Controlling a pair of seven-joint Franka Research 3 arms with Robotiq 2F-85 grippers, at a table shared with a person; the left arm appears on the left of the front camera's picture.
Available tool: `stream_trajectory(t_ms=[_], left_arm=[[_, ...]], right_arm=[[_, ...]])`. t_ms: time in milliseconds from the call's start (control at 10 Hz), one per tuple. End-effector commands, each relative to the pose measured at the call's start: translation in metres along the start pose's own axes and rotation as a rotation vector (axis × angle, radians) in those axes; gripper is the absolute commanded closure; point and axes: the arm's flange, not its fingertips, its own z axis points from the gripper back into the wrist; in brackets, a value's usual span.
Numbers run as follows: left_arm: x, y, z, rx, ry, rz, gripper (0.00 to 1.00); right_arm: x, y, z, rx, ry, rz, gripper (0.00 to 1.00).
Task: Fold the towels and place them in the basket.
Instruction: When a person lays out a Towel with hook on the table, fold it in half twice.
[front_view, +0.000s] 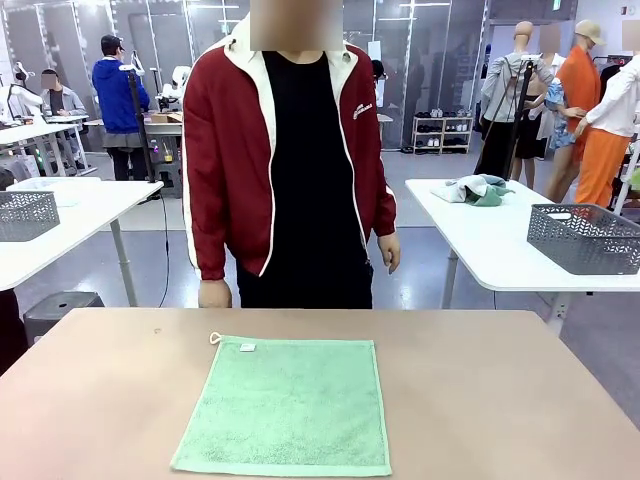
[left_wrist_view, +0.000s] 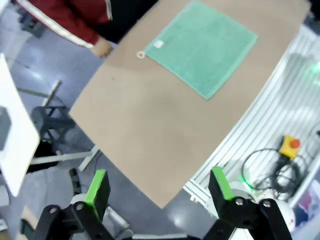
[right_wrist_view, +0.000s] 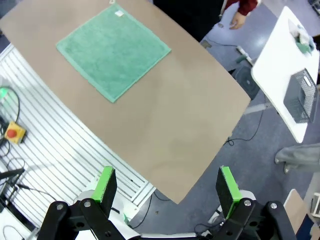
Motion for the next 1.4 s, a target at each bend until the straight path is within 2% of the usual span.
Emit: stream_trajectory(t_ms=[0, 200, 300, 600, 900, 1000, 1100, 1300], left_arm=[[0.068, 0.006, -0.044, -0.042, 0.115, -0.203, 0.0], [0.111, -0.025, -0.111, -0.133, 0.184, -0.374, 0.0], [0.118, -0.043, -0.139, -0.165, 0.219, -0.434, 0.0], [0.106, -0.081, -0.2, -0.229, 0.26, -0.552, 0.0], [0.085, -0.086, -0.208, -0.298, 0.183, -0.658, 0.0], [0.085, -0.087, -0.206, -0.297, 0.222, -0.66, 0.0], [0.096, -0.088, -0.211, -0.28, 0.25, -0.615, 0.0], [0.096, -0.088, -0.211, -0.28, 0.25, -0.615, 0.0]], right_arm=[[0.034, 0.013, -0.025, 0.076, 0.061, 0.186, 0.0], [0.059, 0.046, -0.083, 0.2, 0.107, 0.353, 0.0], [0.063, 0.063, -0.112, 0.251, 0.127, 0.402, 0.0], [0.054, 0.1, -0.183, 0.365, 0.178, 0.522, 0.0], [0.048, 0.109, -0.198, 0.425, 0.167, 0.618, 0.0], [0.051, 0.11, -0.199, 0.446, 0.171, 0.631, 0.0], [0.048, 0.114, -0.199, 0.381, 0.205, 0.58, 0.0], [0.048, 0.114, -0.199, 0.381, 0.205, 0.58, 0.0]])
